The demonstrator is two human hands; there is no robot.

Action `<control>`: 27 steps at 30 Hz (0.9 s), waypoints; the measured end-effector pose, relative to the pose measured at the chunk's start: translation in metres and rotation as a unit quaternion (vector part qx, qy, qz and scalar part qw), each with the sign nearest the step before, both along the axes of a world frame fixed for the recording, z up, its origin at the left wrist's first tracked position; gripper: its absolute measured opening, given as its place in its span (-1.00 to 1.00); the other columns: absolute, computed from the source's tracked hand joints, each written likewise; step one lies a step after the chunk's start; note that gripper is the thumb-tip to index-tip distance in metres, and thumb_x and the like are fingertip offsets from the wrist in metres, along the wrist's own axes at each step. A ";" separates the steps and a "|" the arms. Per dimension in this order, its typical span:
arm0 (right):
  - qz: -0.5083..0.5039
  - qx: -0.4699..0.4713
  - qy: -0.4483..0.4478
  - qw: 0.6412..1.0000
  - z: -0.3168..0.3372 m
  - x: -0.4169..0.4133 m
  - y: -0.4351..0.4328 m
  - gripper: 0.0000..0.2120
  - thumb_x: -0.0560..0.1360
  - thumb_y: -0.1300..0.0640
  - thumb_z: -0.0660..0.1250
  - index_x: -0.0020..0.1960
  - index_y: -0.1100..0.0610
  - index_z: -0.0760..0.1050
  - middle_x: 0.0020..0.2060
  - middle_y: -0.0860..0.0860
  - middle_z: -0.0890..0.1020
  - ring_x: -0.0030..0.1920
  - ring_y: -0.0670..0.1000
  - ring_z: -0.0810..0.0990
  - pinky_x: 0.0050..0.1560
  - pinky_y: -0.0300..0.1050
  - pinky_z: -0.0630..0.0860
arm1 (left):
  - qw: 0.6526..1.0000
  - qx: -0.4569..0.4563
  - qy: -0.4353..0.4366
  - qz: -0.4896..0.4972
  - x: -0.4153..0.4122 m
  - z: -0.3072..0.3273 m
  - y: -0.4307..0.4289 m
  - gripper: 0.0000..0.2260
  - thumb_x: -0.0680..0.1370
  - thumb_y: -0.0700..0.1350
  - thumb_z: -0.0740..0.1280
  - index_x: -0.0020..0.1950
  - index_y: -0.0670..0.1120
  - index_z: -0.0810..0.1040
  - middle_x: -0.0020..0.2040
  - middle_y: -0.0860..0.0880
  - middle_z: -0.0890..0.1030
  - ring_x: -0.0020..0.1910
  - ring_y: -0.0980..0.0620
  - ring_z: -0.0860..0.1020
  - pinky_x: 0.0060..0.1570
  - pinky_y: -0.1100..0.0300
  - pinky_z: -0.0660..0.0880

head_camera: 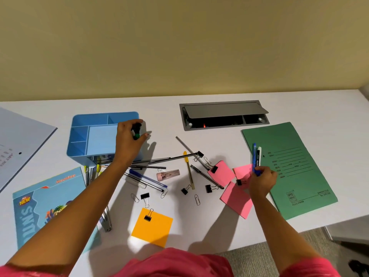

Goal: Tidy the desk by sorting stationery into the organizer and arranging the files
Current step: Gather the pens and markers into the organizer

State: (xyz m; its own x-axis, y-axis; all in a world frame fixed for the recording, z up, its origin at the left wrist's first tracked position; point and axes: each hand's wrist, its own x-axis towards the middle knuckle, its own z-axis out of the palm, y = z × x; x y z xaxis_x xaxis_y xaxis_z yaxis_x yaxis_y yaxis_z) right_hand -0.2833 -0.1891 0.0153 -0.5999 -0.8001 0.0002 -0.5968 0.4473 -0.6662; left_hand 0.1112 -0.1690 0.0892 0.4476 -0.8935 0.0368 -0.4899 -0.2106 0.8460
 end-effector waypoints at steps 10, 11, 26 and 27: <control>-0.044 -0.122 -0.177 0.976 0.010 0.067 0.020 -0.82 0.41 0.29 0.44 -0.07 0.06 0.56 -0.05 0.11 0.63 -0.09 0.14 0.63 0.00 -0.02 0.59 | 0.993 -0.064 0.098 0.006 -0.002 -0.010 0.028 -0.44 0.45 -0.14 0.47 0.37 -0.08 0.29 0.32 -0.08 0.37 0.29 0.01 0.40 0.25 0.23 0.38; -0.031 -0.136 -0.200 0.970 0.017 0.078 0.023 -0.82 0.42 0.28 0.44 -0.07 0.05 0.56 -0.07 0.12 0.63 -0.15 0.12 0.65 -0.07 -0.10 0.61 | 0.991 -0.074 0.113 0.007 -0.001 -0.012 0.034 -0.41 0.45 -0.15 0.46 0.39 -0.07 0.26 0.35 -0.06 0.34 0.33 0.04 0.37 0.29 0.27 0.36; 0.393 -0.230 -0.202 0.867 0.123 0.251 0.034 -0.80 0.53 0.27 0.33 0.14 0.15 0.53 0.00 0.05 0.60 -0.12 -0.04 0.62 -0.08 -0.25 0.58 | 0.965 -0.103 0.070 0.229 0.037 -0.026 0.135 -0.55 0.52 -0.43 0.03 0.23 -0.05 0.49 0.19 0.04 0.51 0.12 0.23 0.47 0.05 0.48 0.33; 0.410 -0.225 -0.173 0.867 0.124 0.259 0.032 -0.80 0.52 0.26 0.33 0.14 0.15 0.53 0.00 0.03 0.60 -0.12 -0.04 0.60 -0.05 -0.32 0.53 | 0.962 -0.094 0.073 0.245 0.041 -0.031 0.143 -0.54 0.50 -0.44 0.02 0.22 -0.05 0.49 0.19 0.03 0.52 0.16 0.14 0.47 0.13 0.42 0.34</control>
State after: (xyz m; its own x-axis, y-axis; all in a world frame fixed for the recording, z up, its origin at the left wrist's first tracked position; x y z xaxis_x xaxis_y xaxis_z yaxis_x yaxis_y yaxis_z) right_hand -0.0247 -0.1571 0.1395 0.1450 -0.9233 0.3557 -0.3203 -0.3840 -0.8660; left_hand 0.1525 -0.0256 0.0581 0.8255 -0.5584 0.0815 -0.2437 -0.2224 0.9440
